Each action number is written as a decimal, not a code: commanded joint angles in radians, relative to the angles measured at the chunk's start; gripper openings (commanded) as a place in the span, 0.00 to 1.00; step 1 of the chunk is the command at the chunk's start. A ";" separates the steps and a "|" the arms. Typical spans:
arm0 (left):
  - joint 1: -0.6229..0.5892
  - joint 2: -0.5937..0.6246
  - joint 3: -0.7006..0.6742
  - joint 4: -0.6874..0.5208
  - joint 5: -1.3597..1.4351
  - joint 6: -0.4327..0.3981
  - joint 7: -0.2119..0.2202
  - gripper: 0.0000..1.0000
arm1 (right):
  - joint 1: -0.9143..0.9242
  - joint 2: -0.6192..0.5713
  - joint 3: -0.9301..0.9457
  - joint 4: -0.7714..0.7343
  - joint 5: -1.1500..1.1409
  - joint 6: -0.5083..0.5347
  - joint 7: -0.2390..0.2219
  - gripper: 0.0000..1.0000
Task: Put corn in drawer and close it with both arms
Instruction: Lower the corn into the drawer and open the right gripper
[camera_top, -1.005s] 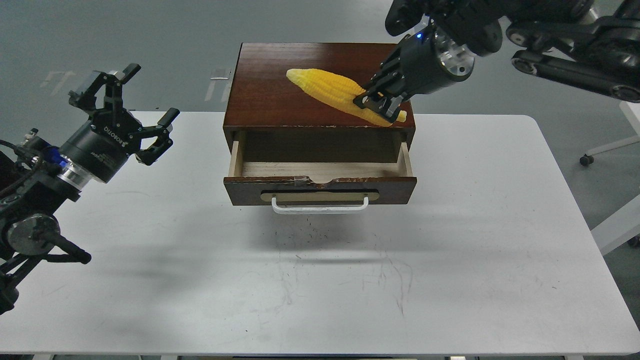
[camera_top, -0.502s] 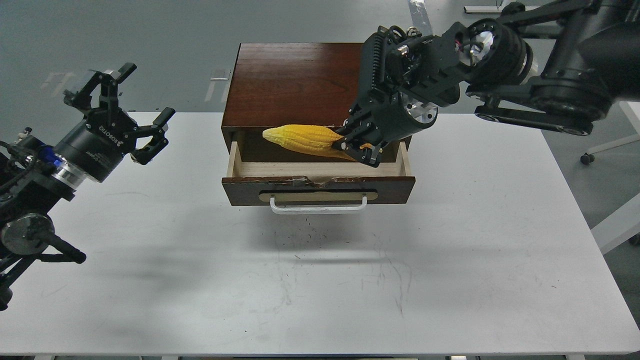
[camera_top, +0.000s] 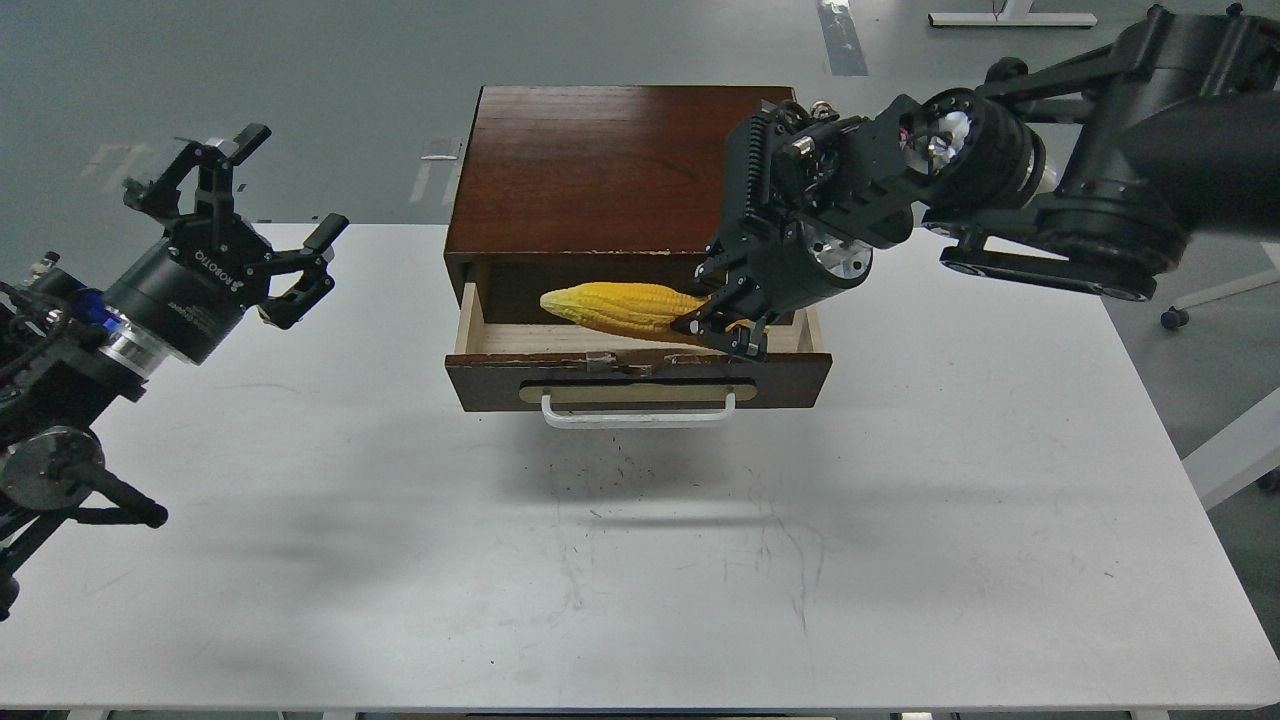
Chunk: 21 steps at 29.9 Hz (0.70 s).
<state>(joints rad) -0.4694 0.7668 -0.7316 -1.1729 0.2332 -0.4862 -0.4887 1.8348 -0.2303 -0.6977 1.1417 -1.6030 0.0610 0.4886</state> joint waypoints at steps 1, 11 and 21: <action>0.000 -0.001 0.000 0.001 0.000 0.000 0.000 0.99 | -0.002 0.002 0.001 -0.002 0.002 0.000 0.000 0.46; 0.000 -0.001 0.000 0.001 0.000 0.000 0.000 0.99 | 0.003 -0.003 0.003 0.001 0.008 -0.001 0.000 0.63; 0.000 0.000 0.000 -0.001 0.000 -0.002 0.000 0.99 | 0.061 -0.122 0.095 0.009 0.181 -0.015 0.000 0.82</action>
<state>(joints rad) -0.4694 0.7666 -0.7320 -1.1733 0.2332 -0.4882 -0.4888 1.8873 -0.3114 -0.6370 1.1500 -1.5128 0.0447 0.4886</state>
